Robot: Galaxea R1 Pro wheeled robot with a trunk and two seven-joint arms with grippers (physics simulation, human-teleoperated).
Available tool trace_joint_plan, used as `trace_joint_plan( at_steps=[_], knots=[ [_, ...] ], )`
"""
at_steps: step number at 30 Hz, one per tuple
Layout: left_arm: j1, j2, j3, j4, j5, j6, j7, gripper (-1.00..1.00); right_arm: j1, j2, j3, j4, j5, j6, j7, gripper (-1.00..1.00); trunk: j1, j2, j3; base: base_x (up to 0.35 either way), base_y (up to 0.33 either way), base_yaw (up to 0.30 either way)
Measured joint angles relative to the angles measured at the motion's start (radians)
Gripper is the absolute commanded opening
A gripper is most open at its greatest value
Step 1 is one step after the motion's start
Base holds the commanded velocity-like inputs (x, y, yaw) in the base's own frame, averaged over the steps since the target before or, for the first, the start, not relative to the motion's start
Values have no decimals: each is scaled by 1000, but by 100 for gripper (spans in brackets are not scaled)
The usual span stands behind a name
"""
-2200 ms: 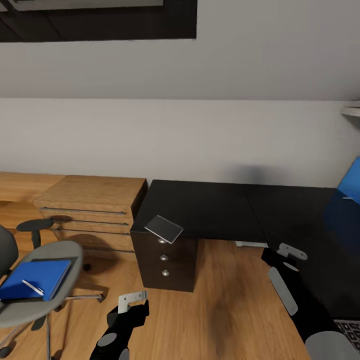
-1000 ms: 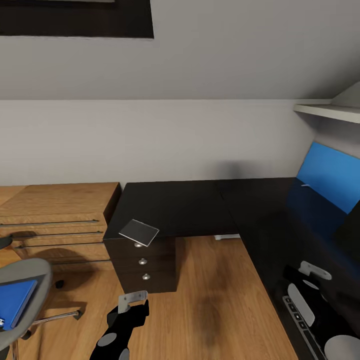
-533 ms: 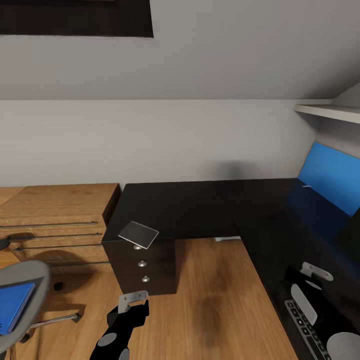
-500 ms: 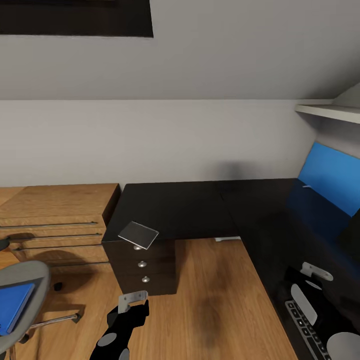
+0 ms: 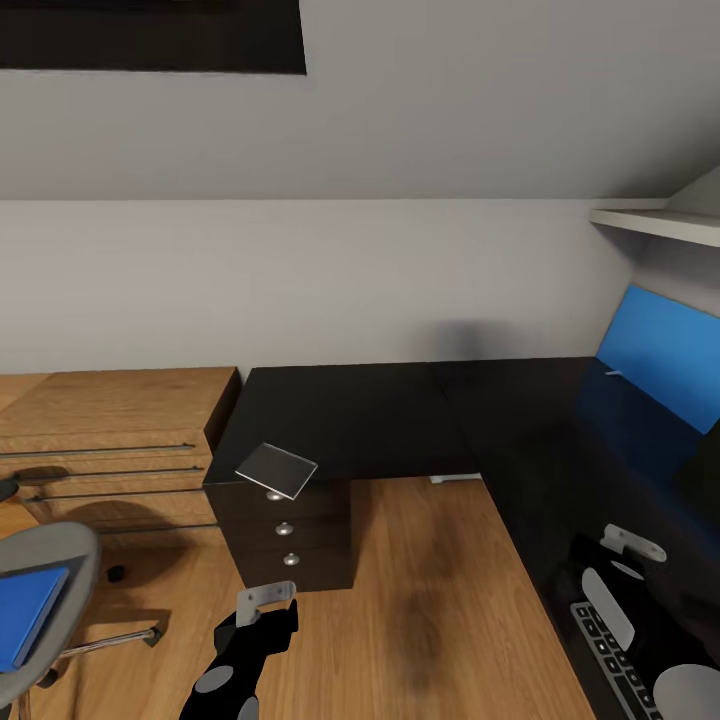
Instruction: In the bedroom, organize the workspace by keeping the computer under the desk, ensuring the monitor is on the desk, placing the keyboard on the desk next to the monitor, placing the mouse on the desk next to the keyboard, moving the folder from the swivel chair onto the desk next to the mouse, stacking the notebook on top of the folder with the pen on top of the notebook, and positioning the swivel chair next to the desk.
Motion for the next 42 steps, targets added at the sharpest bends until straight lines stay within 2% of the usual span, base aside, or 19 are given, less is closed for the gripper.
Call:
trace_joint_plan(
  at_steps=[1, 19, 22, 26, 29, 32, 36, 39, 40, 41, 42],
  knots=[
    [0, 0, 0, 0, 0, 0, 0, 100, 0, 0, 0, 0, 0, 0, 0, 100, 0, 0, 0, 0, 0, 0],
    [0, 0, 0, 0, 0, 0, 0, 100, 0, 0, 0, -9, 1, 0, 0, 100, 0, 0, 0, 0, 0, 0],
    [0, 0, 0, 0, 0, 0, 0, 100, 0, 2, 2, -45, 1, -1, -1, 100, 0, 0, 0, 0, 0, 0],
    [0, 0, 0, 1, 0, 0, 0, 100, 4, 8, 6, -150, 0, 8, -7, 100, 0, 0, 0, 0, 0, 0],
    [0, 0, 0, 1, 0, 0, 0, 100, 6, 14, 10, -182, -1, 13, -9, 100, 0, 0, 0, 0, 0, 0],
    [0, 0, 0, 1, 0, 0, 0, 100, 7, 34, 12, -206, 0, 35, -10, 100, 0, 0, 0, 0, 0, 0],
    [0, 0, 0, 2, -1, 0, 0, 100, 8, 88, 16, -229, 7, 83, -11, 100, 0, 0, 0, 0, 0, 0],
    [0, 0, 0, 2, -1, 0, 0, 100, 8, 113, 18, -240, 8, 90, -14, 100, 0, 0, 0, 0, 0, 3],
    [0, 0, 0, 2, -1, 0, 0, 100, 8, 140, 21, -245, 8, 93, -29, 100, 0, 0, 0, 0, 0, 33],
    [0, 0, 0, 2, -1, 0, 0, 100, 8, 149, 21, -246, 10, 94, -38, 100, 0, 0, 0, 0, 0, 140],
    [0, 0, 0, 1, -1, 0, 0, 100, 8, 170, 25, -247, 15, 94, -70, 100, 0, 0, 0, 0, 0, 206]
  ],
)
